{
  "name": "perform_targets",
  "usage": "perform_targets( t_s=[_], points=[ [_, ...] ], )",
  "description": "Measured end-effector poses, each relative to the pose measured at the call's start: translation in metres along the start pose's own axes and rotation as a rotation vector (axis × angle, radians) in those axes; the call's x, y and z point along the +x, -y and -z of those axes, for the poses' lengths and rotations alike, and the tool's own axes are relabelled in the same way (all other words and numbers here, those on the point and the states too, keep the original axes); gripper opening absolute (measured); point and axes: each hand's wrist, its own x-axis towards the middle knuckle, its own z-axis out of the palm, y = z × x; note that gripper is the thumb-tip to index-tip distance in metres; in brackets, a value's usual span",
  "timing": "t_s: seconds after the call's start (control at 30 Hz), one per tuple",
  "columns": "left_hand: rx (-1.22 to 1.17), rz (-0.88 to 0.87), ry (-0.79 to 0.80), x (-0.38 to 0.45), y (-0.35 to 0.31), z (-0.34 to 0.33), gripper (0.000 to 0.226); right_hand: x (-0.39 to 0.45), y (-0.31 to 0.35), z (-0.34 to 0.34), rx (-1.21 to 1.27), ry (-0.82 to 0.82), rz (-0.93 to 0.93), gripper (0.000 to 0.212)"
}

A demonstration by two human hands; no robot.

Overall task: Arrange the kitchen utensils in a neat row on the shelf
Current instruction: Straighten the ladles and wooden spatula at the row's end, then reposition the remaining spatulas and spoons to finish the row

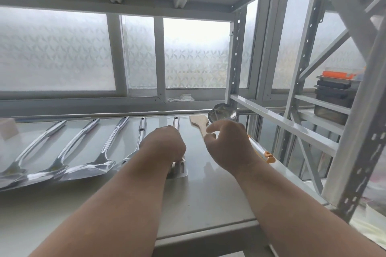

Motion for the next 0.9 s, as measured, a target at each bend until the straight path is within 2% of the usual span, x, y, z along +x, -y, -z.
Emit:
perform_targets(
  t_s=[0.07, 0.13, 0.4, 0.5, 0.6, 0.7, 0.8, 0.87, 0.9],
  points=[
    [-0.029, 0.003, -0.028, 0.001, 0.002, 0.002, 0.028, 0.0, 0.0, -0.001, 0.019, -0.011, 0.009, 0.022],
    [-0.134, -0.007, -0.079, 0.003, 0.004, 0.005, 0.027, 0.001, 0.0, -0.001, 0.036, -0.019, 0.023, 0.023],
    [-0.961, 0.039, -0.321, 0.006, 0.001, 0.013, 0.03, 0.004, -0.005, -0.004, 0.102, -0.002, 0.029, 0.03],
    [-1.271, 0.031, -0.241, 0.004, -0.003, 0.017, 0.026, 0.006, -0.009, -0.006, 0.114, -0.028, 0.058, 0.037],
    [-1.518, -0.022, -0.094, 0.004, -0.007, 0.022, 0.051, 0.007, -0.011, -0.005, 0.127, -0.045, 0.089, 0.042],
    [-1.629, -0.084, 0.027, -0.005, -0.013, 0.027, 0.063, 0.007, -0.011, -0.003, 0.135, -0.026, 0.102, 0.053],
    [-1.724, -0.114, 0.087, -0.008, -0.014, 0.025, 0.093, 0.006, -0.011, -0.002, 0.199, -0.012, 0.097, 0.058],
    [-1.757, -0.116, 0.091, -0.008, -0.015, 0.024, 0.087, 0.007, -0.011, -0.002, 0.308, 0.037, 0.103, 0.066],
    [-1.759, -0.123, 0.081, -0.007, -0.016, 0.023, 0.071, 0.006, -0.01, -0.003, 0.35, 0.073, 0.139, 0.07]
  ],
)
